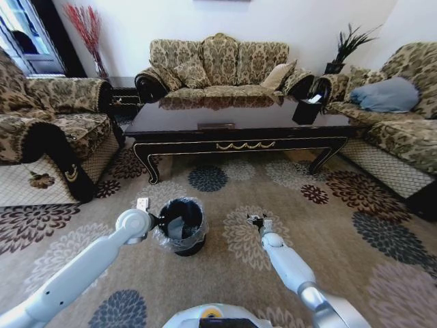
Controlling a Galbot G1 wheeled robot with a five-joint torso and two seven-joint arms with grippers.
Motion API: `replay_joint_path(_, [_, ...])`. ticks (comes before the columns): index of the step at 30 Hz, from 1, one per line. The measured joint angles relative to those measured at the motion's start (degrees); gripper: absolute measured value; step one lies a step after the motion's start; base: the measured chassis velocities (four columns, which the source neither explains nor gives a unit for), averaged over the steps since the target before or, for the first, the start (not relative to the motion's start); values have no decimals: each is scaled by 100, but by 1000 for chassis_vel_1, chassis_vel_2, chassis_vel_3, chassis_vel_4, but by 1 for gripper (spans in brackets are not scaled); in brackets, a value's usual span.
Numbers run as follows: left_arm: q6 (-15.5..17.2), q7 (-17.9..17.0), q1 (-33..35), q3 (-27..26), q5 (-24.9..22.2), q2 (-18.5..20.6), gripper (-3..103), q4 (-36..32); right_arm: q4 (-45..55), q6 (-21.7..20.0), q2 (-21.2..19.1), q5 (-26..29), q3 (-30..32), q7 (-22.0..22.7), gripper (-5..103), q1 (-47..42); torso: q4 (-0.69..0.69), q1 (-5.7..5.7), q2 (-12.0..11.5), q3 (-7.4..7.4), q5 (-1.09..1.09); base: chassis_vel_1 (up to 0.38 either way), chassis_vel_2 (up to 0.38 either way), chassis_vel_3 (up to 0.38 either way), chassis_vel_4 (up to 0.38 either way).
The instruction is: Move to the front of the table and pick up the trash from the floor, then place it into the trash bin.
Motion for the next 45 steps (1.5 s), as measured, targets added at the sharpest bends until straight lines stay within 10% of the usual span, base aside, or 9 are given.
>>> replay_joint_path(45, [0,22,632,-576,21,93,0,-287,-631,-73,128,239,92,181,100,236,-1,0,0,0,0,0,0,0,0])
